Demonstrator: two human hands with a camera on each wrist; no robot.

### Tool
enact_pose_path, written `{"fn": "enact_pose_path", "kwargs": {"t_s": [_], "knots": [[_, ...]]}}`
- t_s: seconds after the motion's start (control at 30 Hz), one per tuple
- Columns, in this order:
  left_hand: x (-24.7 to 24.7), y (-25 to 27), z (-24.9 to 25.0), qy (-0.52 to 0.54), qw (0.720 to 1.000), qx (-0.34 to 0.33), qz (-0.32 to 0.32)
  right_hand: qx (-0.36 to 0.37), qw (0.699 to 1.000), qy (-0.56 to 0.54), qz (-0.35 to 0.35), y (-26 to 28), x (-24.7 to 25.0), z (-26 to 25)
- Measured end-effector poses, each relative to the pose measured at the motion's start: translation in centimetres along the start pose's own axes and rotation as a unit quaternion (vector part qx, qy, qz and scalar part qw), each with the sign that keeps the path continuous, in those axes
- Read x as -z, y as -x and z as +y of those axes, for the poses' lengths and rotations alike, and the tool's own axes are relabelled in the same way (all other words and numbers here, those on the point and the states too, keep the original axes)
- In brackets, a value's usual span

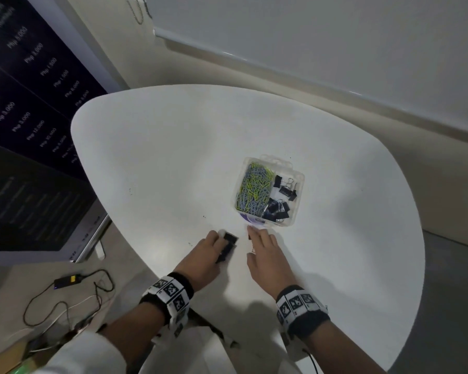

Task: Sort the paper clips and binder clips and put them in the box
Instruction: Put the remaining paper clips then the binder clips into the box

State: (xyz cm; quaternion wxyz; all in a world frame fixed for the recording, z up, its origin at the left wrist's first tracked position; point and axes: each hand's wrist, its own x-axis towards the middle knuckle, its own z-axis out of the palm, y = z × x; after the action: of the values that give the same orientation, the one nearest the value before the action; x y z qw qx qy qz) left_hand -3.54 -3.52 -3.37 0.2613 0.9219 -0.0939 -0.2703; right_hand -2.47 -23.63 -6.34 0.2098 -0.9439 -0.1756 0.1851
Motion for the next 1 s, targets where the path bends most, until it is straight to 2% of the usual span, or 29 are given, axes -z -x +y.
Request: {"fn": "enact_pose_path", "kwargs": {"t_s": [0.1, 0.2, 0.37, 0.47, 0.63, 0.8, 0.9, 1.0], "knots": [[0.2, -0.1, 0.1, 0.040, 0.999, 0.019, 0.031, -0.056, 0.998, -0.039, 0.013, 0.6, -0.2, 0.1], [-0.3, -0.2, -0.7, 0.046, 0.998, 0.009, 0.048, -0.126, 0.978, -0.158, 0.056, 1.1, -0.2, 0.2], [-0.6, -0.2, -1.6, 0.064, 0.995, 0.005, 0.079, -0.113, 0.979, -0.143, 0.090, 1.2, -0.6, 0.4], [-0.5, -0.2, -1.8, 0.123, 0.986, 0.022, 0.108, -0.131, 0.969, -0.185, 0.103, 1.3, -0.1, 0.2], [-0.6, -0.6, -1.5, 0.214, 0.963, 0.091, 0.136, -0.170, 0.923, -0.329, 0.108, 1.1, -0.2, -0.4], [-0.3, -1.9, -1.0, 0.238, 0.956, 0.125, 0.113, -0.188, 0.896, -0.387, 0.113, 0.2, -0.3, -1.6], [-0.2, -2.9, -0.5, 0.224, 0.960, 0.109, 0.132, -0.167, 0.905, -0.382, 0.086, 0.0, 0.0, -2.7], [-0.2, -3.8, -0.1, 0.170, 0.976, 0.073, 0.114, -0.114, 0.946, -0.301, 0.041, -0.3, -0.7, -3.3]]}}
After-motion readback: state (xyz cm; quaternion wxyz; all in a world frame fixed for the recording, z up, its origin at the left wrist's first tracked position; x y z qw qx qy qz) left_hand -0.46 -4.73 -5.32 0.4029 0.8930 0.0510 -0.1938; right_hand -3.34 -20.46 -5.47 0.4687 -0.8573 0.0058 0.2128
